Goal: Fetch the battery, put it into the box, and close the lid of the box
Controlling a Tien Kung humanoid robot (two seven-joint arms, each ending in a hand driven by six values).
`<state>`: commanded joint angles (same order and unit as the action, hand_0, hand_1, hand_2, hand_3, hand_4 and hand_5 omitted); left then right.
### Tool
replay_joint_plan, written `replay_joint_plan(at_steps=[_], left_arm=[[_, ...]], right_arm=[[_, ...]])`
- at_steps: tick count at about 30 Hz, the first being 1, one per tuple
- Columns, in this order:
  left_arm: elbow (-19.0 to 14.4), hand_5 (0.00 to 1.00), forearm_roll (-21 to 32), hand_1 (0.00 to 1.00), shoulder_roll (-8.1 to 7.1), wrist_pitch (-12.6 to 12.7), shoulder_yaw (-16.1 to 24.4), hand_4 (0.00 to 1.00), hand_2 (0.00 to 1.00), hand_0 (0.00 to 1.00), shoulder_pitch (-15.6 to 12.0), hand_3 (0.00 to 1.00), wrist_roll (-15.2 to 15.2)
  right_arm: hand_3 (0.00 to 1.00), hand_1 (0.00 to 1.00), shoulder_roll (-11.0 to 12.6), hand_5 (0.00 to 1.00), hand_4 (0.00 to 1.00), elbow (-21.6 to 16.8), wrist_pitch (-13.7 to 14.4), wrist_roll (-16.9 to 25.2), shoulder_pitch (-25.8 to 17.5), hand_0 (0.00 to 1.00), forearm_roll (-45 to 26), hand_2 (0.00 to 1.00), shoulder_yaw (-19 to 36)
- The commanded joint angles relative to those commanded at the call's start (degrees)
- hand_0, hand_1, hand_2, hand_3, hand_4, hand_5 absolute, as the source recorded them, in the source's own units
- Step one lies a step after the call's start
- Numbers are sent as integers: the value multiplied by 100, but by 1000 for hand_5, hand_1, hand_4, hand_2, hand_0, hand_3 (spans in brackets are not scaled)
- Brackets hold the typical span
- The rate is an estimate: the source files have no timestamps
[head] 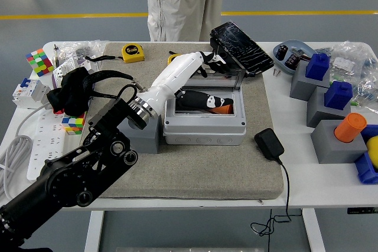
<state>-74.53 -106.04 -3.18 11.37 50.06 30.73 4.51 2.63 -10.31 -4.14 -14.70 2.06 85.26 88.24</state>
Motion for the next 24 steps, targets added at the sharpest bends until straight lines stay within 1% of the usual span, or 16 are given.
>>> replay_joint_plan(at_steps=[1,3,6,7,12,13,18,19,24], left_arm=[[54,485,-50,876,3,-36,35,998,848,849,43,823,-65],[200,485,-111,876,7,-118,81,998,848,849,126,823,-193],[339,485,-224,876,-1,-177,108,998,848,849,176,823,-287],[391,499,-257,889,-4,-209,113,998,855,859,181,839,-335],[499,499,-370,889,-33,-359,74,998,855,859,137,839,-564],[486,506,-380,875,-45,-399,56,998,836,840,122,832,-617],[256,506,-375,875,-114,-514,-34,998,836,840,20,832,-786],[188,520,-378,815,-127,-553,-50,998,788,794,-1,807,-851],[-72,520,-411,815,-181,-751,-101,998,788,794,-91,807,-1175]], right_arm=[[610,666,1,602,996,0,-1,2,8,642,-6,675,-12],[610,666,0,602,996,0,0,10,19,642,-42,675,-41],[610,666,2,602,996,0,-1,12,23,642,-58,675,-54],[610,666,3,601,995,0,1,8,22,642,-44,675,-38],[610,666,8,601,995,0,0,-7,10,642,12,675,21],[610,666,9,601,995,0,0,-6,8,643,19,675,27],[610,666,8,601,995,0,-2,2,3,643,10,675,13],[610,666,7,601,995,0,-3,5,2,643,1,675,2],[610,666,7,601,995,0,-4,16,-4,643,-16,675,-26]])
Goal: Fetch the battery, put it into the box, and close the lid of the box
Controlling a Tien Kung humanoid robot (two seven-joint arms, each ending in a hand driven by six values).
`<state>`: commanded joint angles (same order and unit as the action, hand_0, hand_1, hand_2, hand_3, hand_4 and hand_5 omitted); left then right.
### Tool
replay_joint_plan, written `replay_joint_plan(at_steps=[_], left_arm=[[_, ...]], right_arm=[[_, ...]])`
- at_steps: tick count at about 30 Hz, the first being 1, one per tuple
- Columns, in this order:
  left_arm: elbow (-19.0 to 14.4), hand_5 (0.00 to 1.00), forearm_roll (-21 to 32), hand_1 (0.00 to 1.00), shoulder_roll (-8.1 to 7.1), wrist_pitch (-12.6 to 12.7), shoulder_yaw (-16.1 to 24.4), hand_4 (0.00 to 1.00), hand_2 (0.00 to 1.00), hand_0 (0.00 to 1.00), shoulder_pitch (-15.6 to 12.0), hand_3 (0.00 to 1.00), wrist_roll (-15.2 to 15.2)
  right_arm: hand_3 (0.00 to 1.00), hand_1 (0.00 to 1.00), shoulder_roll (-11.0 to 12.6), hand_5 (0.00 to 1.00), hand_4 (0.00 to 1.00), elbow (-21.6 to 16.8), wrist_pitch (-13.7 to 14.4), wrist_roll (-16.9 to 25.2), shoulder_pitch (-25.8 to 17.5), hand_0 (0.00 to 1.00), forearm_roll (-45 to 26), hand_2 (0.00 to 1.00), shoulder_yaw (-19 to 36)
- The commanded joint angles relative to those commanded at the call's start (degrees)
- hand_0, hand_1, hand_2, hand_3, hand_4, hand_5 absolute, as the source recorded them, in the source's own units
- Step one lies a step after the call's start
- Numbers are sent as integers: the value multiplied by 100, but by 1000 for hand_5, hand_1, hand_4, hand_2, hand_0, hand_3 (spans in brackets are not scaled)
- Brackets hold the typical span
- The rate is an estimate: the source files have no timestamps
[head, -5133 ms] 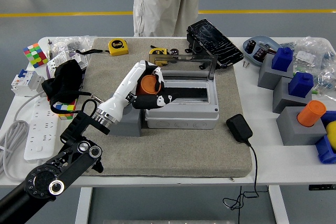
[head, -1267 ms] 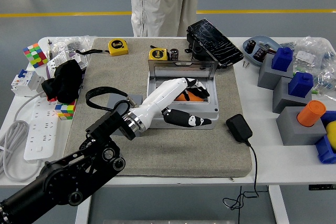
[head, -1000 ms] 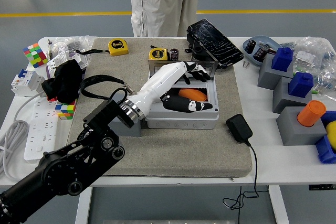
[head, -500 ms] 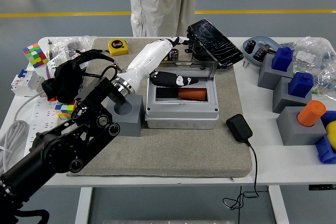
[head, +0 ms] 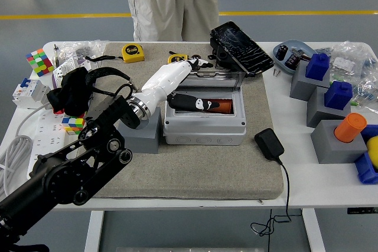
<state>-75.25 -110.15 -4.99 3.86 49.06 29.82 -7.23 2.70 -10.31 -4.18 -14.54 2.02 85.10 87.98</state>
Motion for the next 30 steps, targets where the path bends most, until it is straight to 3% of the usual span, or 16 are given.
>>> replay_joint_plan(at_steps=[1,13,19,25,30], left_arm=[[-79,533,11,760,-21,-37,-12,998,754,722,-26,792,-62],[-878,543,151,723,-210,-453,-237,998,737,673,-306,771,-750],[-1039,549,278,712,-270,-618,-320,998,731,650,-376,768,-969],[-1126,560,348,707,-286,-640,-294,998,733,638,-434,772,-971],[-1161,560,349,707,-267,-413,-71,998,733,638,-540,772,-620]], right_arm=[[609,666,2,601,995,0,-1,2,2,643,-6,675,-9],[610,666,-1,601,995,0,1,0,-19,642,17,675,14],[609,667,-8,601,995,0,-2,-1,-27,643,23,675,9],[609,666,-7,601,995,0,-3,4,-24,643,14,675,-9],[609,666,-15,601,995,0,-1,-3,-31,643,42,675,24]])
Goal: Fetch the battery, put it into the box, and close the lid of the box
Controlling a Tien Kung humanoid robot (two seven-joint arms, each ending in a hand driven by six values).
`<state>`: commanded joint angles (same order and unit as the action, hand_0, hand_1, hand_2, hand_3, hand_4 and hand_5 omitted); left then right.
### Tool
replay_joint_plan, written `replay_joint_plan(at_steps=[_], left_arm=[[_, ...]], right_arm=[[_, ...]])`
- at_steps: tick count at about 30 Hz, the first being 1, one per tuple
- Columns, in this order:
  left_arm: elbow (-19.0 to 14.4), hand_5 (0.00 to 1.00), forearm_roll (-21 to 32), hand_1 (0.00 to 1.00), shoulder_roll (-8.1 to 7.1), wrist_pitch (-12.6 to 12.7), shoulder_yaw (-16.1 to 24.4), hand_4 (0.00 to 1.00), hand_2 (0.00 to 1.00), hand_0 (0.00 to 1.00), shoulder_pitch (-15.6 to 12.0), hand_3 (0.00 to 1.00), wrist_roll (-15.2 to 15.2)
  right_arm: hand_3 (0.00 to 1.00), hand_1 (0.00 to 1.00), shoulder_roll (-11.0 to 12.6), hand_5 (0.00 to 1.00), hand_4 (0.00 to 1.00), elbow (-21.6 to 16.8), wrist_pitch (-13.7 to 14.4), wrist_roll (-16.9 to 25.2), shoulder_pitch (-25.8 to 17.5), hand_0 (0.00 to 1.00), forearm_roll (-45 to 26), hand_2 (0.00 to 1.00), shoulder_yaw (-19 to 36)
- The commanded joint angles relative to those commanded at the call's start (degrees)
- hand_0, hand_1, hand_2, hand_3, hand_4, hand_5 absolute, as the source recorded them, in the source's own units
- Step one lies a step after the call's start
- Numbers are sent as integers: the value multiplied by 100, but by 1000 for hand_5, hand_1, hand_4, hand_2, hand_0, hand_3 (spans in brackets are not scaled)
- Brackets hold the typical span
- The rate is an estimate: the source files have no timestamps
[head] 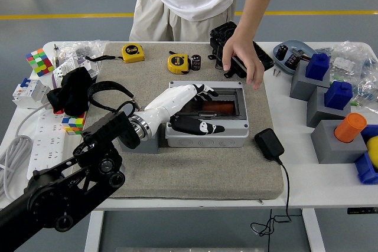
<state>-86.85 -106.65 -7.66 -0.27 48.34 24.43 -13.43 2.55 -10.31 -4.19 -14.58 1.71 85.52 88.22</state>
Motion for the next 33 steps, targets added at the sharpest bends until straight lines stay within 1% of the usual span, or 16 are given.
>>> replay_joint_plan(at_steps=[1,2,5,8,11,14,24,25,28,31,32,33], left_arm=[[25,559,-27,731,1,16,57,998,739,661,-20,769,30],[61,559,-49,731,0,1,111,998,739,661,-36,769,19],[240,559,-106,731,-13,-162,316,998,739,661,-96,769,-138],[386,560,-109,728,-12,-219,523,998,735,673,-203,760,-189],[514,560,-123,728,25,-219,803,998,735,673,-404,760,-186],[565,559,-143,728,69,-196,1035,998,729,669,-586,754,-147],[559,558,-171,712,220,23,1644,998,723,652,-1160,738,197],[553,556,-164,698,227,53,1685,998,700,636,-1215,721,260],[519,556,-145,698,235,142,1780,998,700,636,-1345,721,437],[483,556,-66,698,231,275,1861,998,700,636,-1469,721,690],[470,530,-53,666,230,317,1894,998,672,620,-1512,698,774],[457,530,-36,666,231,377,1943,998,672,620,-1564,698,881]], right_arm=[[610,667,-3,601,995,0,0,-6,-3,643,14,675,15],[610,667,-5,601,995,0,-2,-12,-8,643,23,675,23],[610,667,-13,601,995,0,-1,-19,-14,643,50,675,46],[610,666,-12,601,995,0,7,2,-6,643,-6,675,0],[610,666,-20,601,995,0,7,2,-1,643,-16,675,-6],[610,666,-24,601,995,0,3,-9,-10,643,17,675,25],[610,666,-11,600,995,0,10,-21,-1,643,80,675,101],[610,666,-11,601,995,0,10,-18,4,643,70,675,94],[610,666,-13,601,995,0,10,-15,10,643,64,675,85],[610,666,-12,601,995,0,9,-11,13,643,62,675,82],[610,666,-13,602,995,0,9,-11,12,642,64,675,86],[610,666,-12,602,995,0,10,-12,9,642,73,675,97]])
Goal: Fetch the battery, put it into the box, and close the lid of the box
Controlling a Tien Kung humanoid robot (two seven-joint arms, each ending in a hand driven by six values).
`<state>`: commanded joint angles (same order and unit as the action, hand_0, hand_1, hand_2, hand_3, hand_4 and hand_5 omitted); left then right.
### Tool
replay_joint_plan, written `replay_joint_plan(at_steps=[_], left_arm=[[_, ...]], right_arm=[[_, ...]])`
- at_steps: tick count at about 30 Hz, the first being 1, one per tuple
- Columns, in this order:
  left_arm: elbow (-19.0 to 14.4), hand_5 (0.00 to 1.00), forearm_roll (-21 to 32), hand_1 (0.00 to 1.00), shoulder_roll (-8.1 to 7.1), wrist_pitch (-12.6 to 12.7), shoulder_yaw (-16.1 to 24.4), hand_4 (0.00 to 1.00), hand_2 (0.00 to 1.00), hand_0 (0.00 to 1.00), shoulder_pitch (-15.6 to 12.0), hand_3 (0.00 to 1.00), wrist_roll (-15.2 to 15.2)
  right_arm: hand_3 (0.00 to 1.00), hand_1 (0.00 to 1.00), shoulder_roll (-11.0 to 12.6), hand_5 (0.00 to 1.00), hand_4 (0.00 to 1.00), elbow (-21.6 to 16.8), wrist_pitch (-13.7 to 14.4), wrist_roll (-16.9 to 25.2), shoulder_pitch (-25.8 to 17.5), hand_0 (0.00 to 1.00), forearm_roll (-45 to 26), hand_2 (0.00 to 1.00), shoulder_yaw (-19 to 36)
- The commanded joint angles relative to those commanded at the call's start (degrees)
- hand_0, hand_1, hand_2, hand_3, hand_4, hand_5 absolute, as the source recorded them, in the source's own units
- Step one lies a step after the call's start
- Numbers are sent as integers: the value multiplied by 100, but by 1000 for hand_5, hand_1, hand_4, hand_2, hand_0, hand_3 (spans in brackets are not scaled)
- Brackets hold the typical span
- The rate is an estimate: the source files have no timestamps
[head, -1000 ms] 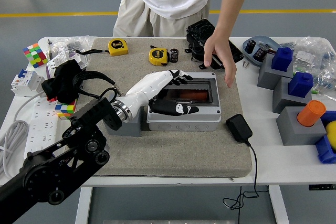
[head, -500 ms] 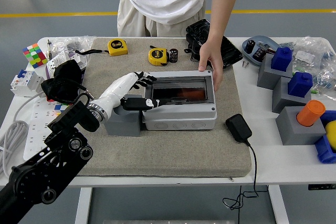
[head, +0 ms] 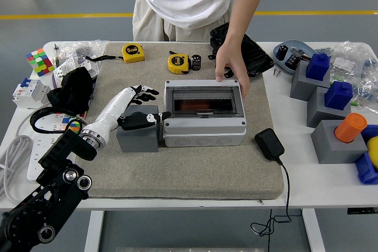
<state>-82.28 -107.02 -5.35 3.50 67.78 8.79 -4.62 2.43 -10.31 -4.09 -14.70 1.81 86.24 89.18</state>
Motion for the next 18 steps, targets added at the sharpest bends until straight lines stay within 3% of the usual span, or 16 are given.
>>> replay_joint_plan(at_steps=[9,18], left_arm=[[-50,509,84,647,32,329,393,991,661,603,-131,675,538],[-43,505,40,641,47,342,613,987,651,597,-201,657,567]], right_arm=[[610,666,22,601,995,0,1,-10,-9,642,67,675,67],[610,666,35,602,995,0,-1,-2,2,642,47,675,53]])
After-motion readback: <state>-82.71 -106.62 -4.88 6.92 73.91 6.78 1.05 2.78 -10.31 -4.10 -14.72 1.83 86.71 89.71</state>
